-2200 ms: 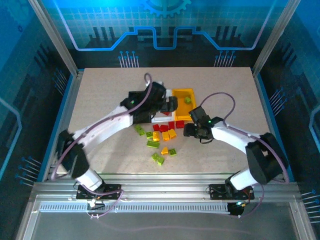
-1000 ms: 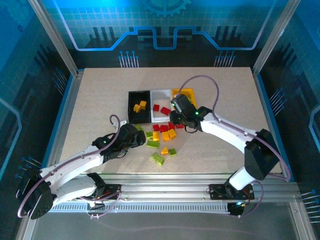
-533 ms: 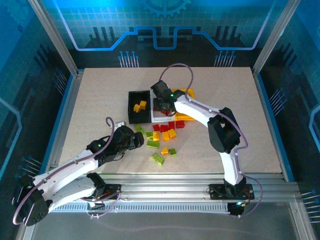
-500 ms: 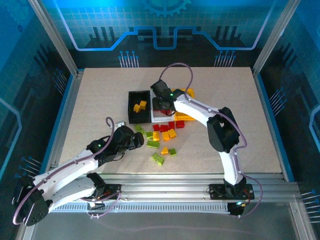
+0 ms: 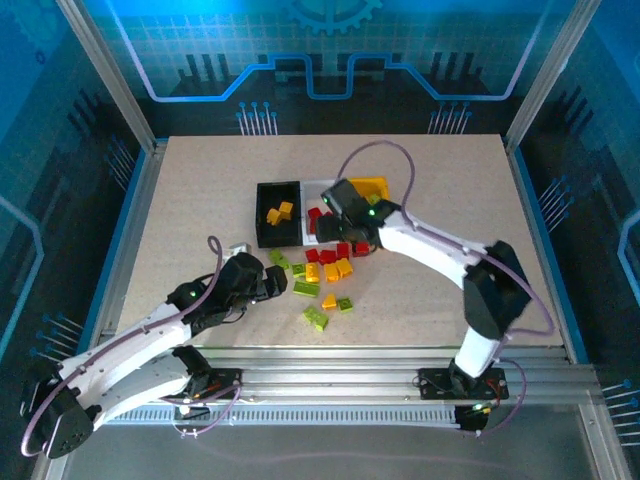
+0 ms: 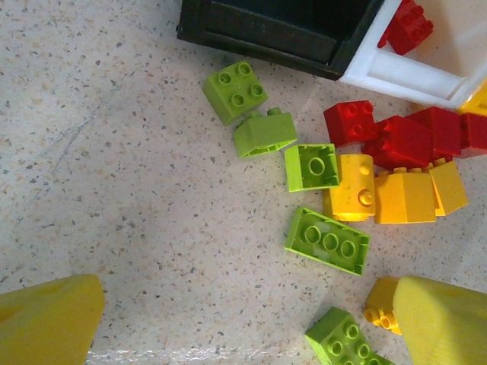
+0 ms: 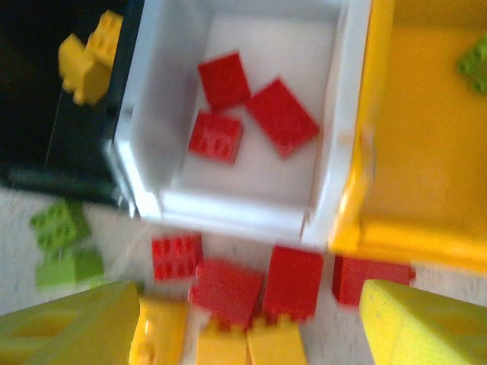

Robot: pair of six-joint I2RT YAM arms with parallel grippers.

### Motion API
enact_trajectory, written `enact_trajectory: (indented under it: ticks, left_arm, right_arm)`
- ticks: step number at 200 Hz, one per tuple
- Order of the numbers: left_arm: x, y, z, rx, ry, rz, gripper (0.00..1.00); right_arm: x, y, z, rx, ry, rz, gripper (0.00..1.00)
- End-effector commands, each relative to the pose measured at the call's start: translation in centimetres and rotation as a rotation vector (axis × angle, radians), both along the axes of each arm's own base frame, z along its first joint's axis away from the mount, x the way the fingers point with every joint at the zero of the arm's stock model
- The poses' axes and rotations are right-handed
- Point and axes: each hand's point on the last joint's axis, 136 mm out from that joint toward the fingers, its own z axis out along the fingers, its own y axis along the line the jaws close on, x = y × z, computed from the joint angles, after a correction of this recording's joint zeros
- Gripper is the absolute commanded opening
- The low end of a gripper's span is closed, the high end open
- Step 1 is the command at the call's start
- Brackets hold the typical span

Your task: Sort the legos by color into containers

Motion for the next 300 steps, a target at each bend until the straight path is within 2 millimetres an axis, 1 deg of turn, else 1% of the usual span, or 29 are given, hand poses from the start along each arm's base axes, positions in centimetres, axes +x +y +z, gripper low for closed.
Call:
enact_trajectory:
  ticks: [1, 18, 29, 40, 55, 74, 87, 114, 146, 184, 207, 222, 240, 261, 282, 292, 300]
  left_arm:
    - [0.3, -0.2, 1.7, -0.021, -0.035, -0.016, 0.99]
    - [0.5, -0.3, 2.1, -0.027, -0.045, -0.02, 0.99]
    - [0.6, -0.3, 2.3, -0.028, -0.049, -0.022, 0.99]
    - [0.6, -0.3, 2.4, -0.025, -0.051, -0.024, 0.99]
    - [0.7, -0.3, 2.5, -0.024, -0.051, -0.024, 0.99]
    - [0.7, -0.3, 2.4, -0.024, -0.047, -0.021, 0.99]
    - [0.6, -0.2, 2.3, -0.022, -0.041, -0.019, 0.99]
    - [0.4, -0.1, 2.1, -0.015, -0.034, -0.016, 0.99]
    - [0.4, 0.1, 1.9, -0.009, -0.033, -0.013, 0.99]
    - [0.6, 0.0, 1.9, -0.007, -0.029, -0.012, 0.99]
    - [0.6, 0.1, 1.8, -0.006, -0.025, -0.01, 0.99]
    - [0.6, 0.1, 1.7, -0.006, -0.024, -0.009, 0.99]
    - [0.6, -0.1, 1.6, -0.014, -0.025, -0.011, 0.99]
    - [0.7, -0.2, 1.6, -0.021, -0.026, -0.01, 0.99]
    - [0.9, -0.4, 1.7, -0.025, -0.024, -0.011, 0.99]
    - [0.9, -0.4, 1.8, -0.026, -0.024, -0.011, 0.99]
    - [0.9, -0.5, 1.8, -0.029, -0.022, -0.011, 0.99]
  right_arm:
    - [-4.9, -0.5, -1.5, 0.013, 0.048, 0.026, 0.78]
    - [-8.2, -1.7, -3.5, -0.026, 0.095, 0.037, 0.79]
    - [-9.9, -2.3, -4.7, -0.046, 0.118, 0.042, 0.79]
    - [-11.1, -2.4, -5.7, -0.062, 0.138, 0.058, 0.77]
    - [-12.1, -2.4, -7.0, -0.093, 0.152, 0.075, 0.76]
    - [-12.7, -1.8, -8.1, -0.115, 0.174, 0.094, 0.75]
    - [-13.1, -1.3, -8.7, -0.134, 0.179, 0.119, 0.71]
    - [-13.6, -1.1, -9.5, -0.185, 0.191, 0.145, 0.68]
    - [-13.5, -1.5, -10.6, -0.227, 0.205, 0.133, 0.65]
    - [-12.9, -0.6, -11.6, -0.233, 0.205, 0.139, 0.56]
    - [-13.0, -1.2, -12.4, -0.273, 0.224, 0.117, 0.52]
    - [-13.1, -1.3, -12.3, -0.259, 0.214, 0.123, 0.53]
    - [-12.9, -0.9, -11.1, -0.212, 0.173, 0.138, 0.57]
    - [-12.0, -0.1, -8.3, -0.16, 0.099, 0.15, 0.6]
    - [-11.4, 0.7, -5.3, -0.097, 0.03, 0.166, 0.65]
    - [-11.4, 0.7, -4.5, -0.076, 0.016, 0.17, 0.67]
    - [-11.6, 0.7, -4.3, -0.069, 0.021, 0.175, 0.69]
